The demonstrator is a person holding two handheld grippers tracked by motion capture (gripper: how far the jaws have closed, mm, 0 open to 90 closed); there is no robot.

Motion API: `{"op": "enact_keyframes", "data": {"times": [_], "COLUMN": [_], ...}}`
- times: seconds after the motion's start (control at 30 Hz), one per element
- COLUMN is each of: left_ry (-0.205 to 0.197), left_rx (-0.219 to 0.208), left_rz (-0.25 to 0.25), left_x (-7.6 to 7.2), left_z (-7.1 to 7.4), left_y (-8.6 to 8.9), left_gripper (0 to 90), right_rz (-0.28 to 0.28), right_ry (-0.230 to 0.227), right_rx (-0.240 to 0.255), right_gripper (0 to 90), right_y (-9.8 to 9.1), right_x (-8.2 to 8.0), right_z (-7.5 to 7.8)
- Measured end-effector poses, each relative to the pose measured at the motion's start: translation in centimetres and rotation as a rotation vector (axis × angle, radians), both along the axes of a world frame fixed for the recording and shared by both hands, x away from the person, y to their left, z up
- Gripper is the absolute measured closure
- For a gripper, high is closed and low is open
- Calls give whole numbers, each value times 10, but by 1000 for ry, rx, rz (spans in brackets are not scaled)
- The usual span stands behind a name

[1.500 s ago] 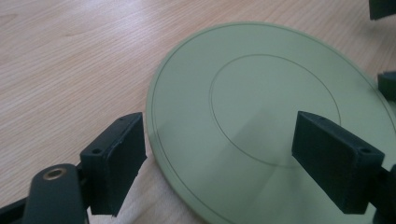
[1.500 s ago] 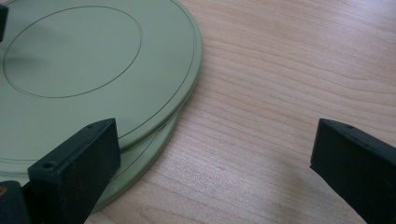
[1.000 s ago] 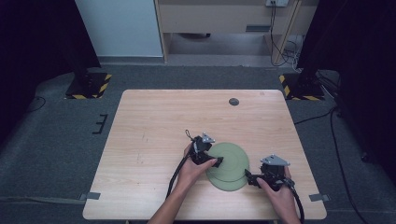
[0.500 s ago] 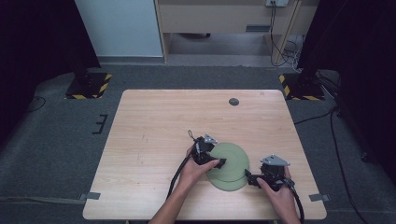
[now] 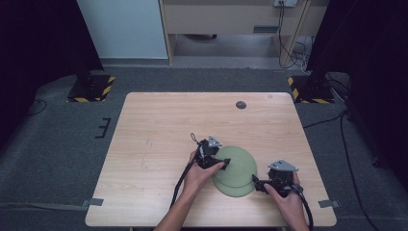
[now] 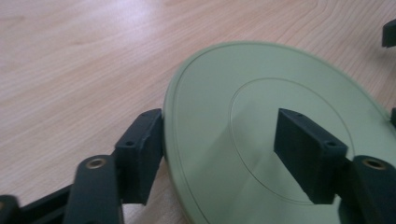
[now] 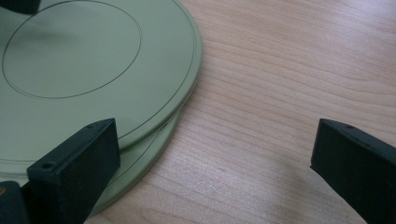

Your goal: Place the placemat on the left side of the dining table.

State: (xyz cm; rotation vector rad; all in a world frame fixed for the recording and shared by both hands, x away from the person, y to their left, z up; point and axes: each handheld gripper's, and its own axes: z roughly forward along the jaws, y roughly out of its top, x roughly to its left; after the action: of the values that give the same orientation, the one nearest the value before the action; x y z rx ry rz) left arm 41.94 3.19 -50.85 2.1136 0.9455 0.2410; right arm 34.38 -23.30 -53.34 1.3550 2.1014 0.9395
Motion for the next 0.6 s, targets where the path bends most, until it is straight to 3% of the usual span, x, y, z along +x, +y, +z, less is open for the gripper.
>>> {"op": "enact_keyframes", "data": {"times": [0.33, 0.6], "left_ry": [-50, -20], "left_rx": [-42, -78], "left_rz": [-2, -31], "left_x": [-6, -9], "left_z": [14, 18], "left_y": [4, 2], "left_gripper": [555, 708], "right_rz": [-2, -3], "right_ry": [-1, -1], "right_rx": [-3, -3], "right_gripper": [11, 11], "right_y": [0, 1], "right_x": [0, 0], "right_z": [0, 0]}}
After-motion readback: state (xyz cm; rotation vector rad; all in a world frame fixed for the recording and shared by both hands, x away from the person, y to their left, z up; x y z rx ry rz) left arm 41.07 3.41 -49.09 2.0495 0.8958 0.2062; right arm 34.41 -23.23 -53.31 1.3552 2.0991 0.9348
